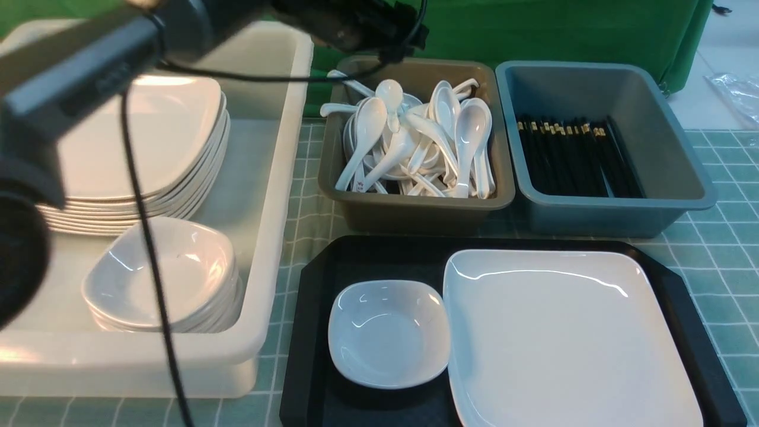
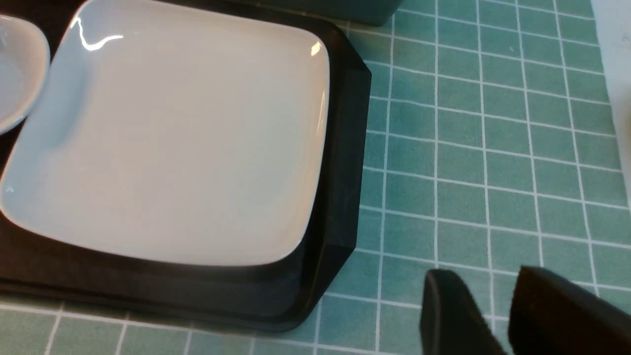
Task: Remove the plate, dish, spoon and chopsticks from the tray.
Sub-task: Use the left arm to grab a plate from the dinner plate
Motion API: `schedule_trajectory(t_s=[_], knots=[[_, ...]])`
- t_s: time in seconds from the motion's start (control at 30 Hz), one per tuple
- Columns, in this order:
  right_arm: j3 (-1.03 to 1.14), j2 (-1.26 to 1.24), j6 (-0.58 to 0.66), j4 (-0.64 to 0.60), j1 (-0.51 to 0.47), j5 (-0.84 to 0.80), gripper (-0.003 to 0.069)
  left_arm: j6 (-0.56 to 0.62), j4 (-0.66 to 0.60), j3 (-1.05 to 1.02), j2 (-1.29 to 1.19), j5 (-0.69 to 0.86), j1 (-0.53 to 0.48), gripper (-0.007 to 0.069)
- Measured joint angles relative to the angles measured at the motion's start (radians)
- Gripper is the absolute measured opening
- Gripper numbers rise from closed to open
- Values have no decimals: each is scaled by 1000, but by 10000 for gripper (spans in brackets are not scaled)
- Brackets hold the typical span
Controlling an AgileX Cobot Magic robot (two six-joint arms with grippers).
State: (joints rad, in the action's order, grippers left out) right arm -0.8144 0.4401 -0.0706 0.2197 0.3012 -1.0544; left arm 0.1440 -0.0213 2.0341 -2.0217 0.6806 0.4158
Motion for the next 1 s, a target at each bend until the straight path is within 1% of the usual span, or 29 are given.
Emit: schedule_trajectory(t_s=[0.03,0.1,0.13,0.17,0.2,0.23,0.33,0.43,0.47,0.53,0.67,0.77,0.9,0.93,1.0], knots=[[0,0,0,0,0,0,232,8,-1,-2,13,16,2,345],[0,0,0,0,0,0,234,46,-16,-17,73,91,13,182],[0,0,0,-2,0,0,235,81,-33,-35,109,123,20,113],[0,0,0,-5,0,0,235,118,-52,-62,147,146,29,69],[0,0,0,-8,0,0,236,137,-64,-82,171,156,36,50],[0,0,0,-14,0,0,236,184,-88,-150,247,165,61,22],[0,0,0,-17,0,-1,236,238,-103,-315,367,138,109,6],[0,0,0,-19,0,-8,231,302,-110,-516,508,64,178,1],[0,0,0,-19,0,-8,230,338,-119,-622,559,30,210,1],[0,0,0,-20,0,-9,230,419,-140,-769,628,-12,266,1],[0,0,0,-28,0,-9,230,575,-170,-966,675,-58,369,2],[0,0,0,-42,0,-10,231,682,-172,-1056,655,-67,468,11],[0,0,0,-74,0,-10,233,789,-144,-1068,573,-133,579,32],[0,0,0,-74,0,-10,233,800,-134,-1068,562,-143,586,36],[0,0,0,-79,0,-11,234,844,-95,-1063,497,-186,613,75]])
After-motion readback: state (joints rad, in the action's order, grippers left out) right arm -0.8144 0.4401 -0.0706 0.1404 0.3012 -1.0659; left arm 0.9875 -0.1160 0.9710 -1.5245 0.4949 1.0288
